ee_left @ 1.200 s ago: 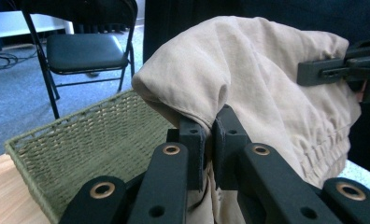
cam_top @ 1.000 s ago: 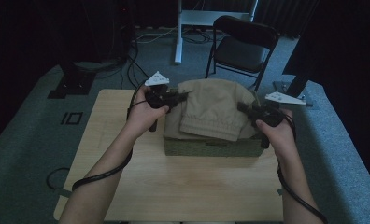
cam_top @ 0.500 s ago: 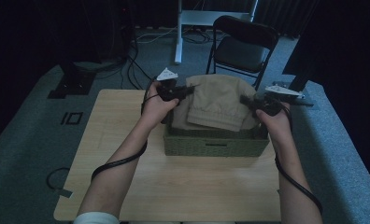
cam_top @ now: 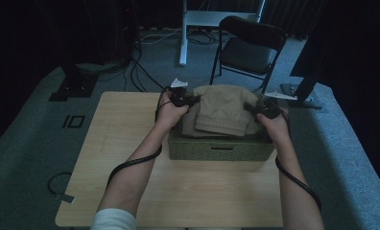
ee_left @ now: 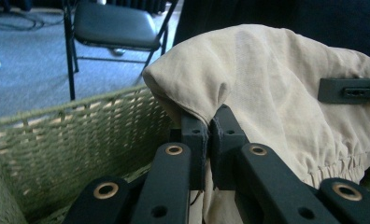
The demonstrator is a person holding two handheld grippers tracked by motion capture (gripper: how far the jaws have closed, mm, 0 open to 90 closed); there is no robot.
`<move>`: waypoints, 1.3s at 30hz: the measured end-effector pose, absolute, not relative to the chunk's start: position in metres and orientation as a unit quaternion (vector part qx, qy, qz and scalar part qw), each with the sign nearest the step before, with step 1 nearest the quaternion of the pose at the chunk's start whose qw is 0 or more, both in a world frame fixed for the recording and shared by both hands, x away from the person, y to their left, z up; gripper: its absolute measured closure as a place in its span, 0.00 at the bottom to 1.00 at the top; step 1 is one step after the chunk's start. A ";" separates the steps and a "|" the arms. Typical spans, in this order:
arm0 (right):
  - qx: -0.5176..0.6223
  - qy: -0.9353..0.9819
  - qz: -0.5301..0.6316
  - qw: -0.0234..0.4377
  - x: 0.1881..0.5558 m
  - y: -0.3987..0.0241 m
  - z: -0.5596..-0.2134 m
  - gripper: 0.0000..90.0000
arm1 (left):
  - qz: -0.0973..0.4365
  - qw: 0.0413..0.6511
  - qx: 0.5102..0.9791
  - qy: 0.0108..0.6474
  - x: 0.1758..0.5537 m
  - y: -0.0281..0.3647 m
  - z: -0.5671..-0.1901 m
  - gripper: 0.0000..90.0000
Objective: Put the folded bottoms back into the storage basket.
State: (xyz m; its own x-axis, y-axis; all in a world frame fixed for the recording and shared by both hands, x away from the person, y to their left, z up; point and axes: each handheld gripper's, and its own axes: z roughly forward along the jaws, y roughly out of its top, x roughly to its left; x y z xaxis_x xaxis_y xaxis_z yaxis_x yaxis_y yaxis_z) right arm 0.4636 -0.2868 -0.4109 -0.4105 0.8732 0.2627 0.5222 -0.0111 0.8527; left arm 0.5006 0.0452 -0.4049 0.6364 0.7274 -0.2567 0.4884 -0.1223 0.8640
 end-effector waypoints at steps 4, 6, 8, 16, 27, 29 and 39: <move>0.525 0.684 0.475 0.179 0.473 -0.286 -0.427 0.90 | 0.112 0.507 0.745 0.418 0.507 0.039 -0.419 0.97; 0.530 0.687 0.463 0.181 0.477 -0.285 -0.433 0.90 | 0.111 0.501 0.746 0.424 0.511 0.037 -0.425 0.97; 0.533 0.690 0.454 0.183 0.482 -0.283 -0.438 0.90 | 0.110 0.493 0.748 0.431 0.515 0.035 -0.433 0.97; 0.542 0.701 0.422 0.192 0.494 -0.276 -0.456 0.90 | 0.112 0.477 0.746 0.451 0.524 0.030 -0.454 0.97; 0.556 0.716 0.376 0.191 0.503 -0.270 -0.479 0.90 | 0.119 0.449 0.759 0.456 0.535 0.023 -0.480 0.97; 0.559 0.720 0.363 0.190 0.504 -0.269 -0.481 0.90 | 0.119 0.447 0.760 0.456 0.536 0.023 -0.482 0.96; 0.577 0.729 0.317 0.187 0.514 -0.267 -0.491 0.81 | 0.104 0.425 0.771 0.462 0.542 0.019 -0.498 0.87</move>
State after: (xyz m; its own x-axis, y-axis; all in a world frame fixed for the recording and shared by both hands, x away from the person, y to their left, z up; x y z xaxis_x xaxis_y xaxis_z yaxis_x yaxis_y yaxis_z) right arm 0.5137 -0.2665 -0.4912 -0.2642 0.9600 0.0930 0.7224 0.1331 0.6785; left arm 0.5416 0.0187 -0.4984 0.5517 0.8011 -0.2322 0.6238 -0.2115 0.7524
